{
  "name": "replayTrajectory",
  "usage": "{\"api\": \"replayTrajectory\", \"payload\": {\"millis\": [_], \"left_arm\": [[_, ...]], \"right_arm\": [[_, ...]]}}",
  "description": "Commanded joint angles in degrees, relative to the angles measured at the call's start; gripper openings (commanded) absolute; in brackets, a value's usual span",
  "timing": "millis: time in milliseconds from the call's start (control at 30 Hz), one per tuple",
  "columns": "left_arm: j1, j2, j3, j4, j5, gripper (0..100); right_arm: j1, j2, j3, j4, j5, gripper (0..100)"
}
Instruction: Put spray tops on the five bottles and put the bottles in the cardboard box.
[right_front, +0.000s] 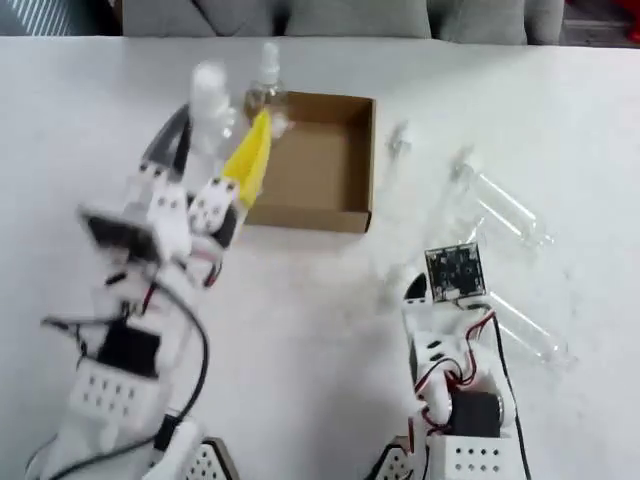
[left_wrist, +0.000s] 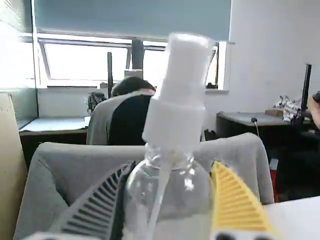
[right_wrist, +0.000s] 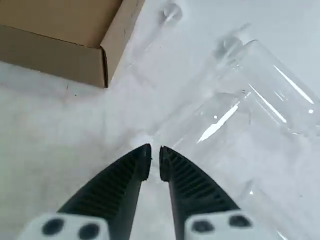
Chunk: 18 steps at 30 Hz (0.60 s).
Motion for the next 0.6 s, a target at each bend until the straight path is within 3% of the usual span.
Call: {"api": "replayTrajectory", "payload": {"millis": [0, 100, 567], "left_arm": [[-2.07, 11.03, -5.89, -9.05, 0.88, 2], [-3.38, 18.95, -5.8, -19.69, 0.7, 2], [-5.85, 56.84, -10.99, -54.86, 0.53, 2]], "right_arm": [[3.03, -0.13, 0.62, 0.13, 1.05, 1.8], [4.88, -0.31, 2.02, 0.22, 1.05, 2.0], [5.32, -0.4, 4.57, -1.98, 4.4, 1.9]]}}
